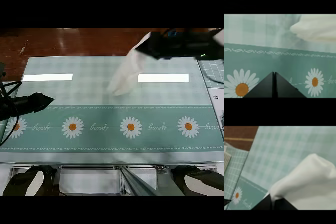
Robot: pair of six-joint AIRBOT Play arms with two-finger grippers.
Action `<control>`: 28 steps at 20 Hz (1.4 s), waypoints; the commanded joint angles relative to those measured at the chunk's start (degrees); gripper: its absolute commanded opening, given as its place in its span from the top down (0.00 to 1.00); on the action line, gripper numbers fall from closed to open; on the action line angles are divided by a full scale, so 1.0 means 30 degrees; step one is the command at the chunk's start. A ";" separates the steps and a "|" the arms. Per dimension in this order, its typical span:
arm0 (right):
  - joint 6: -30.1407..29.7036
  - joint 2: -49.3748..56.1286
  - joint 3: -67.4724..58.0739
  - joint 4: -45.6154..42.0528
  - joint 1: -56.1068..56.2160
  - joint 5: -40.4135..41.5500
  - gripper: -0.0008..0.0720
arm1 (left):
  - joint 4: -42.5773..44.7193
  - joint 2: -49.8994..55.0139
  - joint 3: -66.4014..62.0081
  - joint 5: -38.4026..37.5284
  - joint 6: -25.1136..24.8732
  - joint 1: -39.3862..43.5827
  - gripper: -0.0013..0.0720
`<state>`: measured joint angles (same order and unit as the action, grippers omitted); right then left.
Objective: Fold the shirts.
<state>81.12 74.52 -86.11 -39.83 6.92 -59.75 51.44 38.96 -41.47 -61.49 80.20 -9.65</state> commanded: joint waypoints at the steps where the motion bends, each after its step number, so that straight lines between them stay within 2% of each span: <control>1: 0.1494 -0.1319 -0.1909 -0.0969 -0.3716 -0.2594 0.95 | 0.0015 0.0015 0.0000 0.0015 -0.0022 0.0007 0.96; 7: 0.3344 -0.3971 -0.1909 -0.1122 -1.2203 -0.7810 0.95 | 0.0000 0.0015 -0.0007 0.0517 -0.0022 0.0015 0.96; 12: 0.3672 -0.5581 -0.1749 -0.3963 -1.7915 -1.2349 0.95 | 0.0007 0.0015 0.0000 0.1173 -0.0583 0.0641 0.96; 18: 0.3512 -0.8087 0.2623 -0.4874 -2.4123 -1.4200 0.95 | 0.0007 0.0022 -0.0007 0.2885 -0.0583 0.2178 0.96; 21: 0.3738 -0.9595 0.5399 -0.8867 -2.6163 -1.4498 0.95 | 0.0007 0.0022 -0.0007 0.2943 -0.0590 0.2543 0.96; 24: 0.5209 -1.1336 0.7781 -1.6538 -2.6753 -1.4477 0.95 | 0.0007 0.0029 -0.0007 0.2943 -0.0583 0.2958 0.96; 26: 0.6353 -1.2029 0.8867 -2.0072 -2.6753 -1.4243 0.94 | 0.0007 0.0175 -0.0007 0.2943 -0.0583 0.3271 0.96; 28: 0.6696 -1.1992 0.9610 -2.1121 -2.6753 -1.4229 0.76 | 0.0007 0.0503 -0.0007 0.2987 -0.0590 0.3650 0.96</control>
<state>97.84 40.34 -61.58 -89.69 -72.47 -102.45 51.42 39.62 -41.45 -52.84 78.46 -0.08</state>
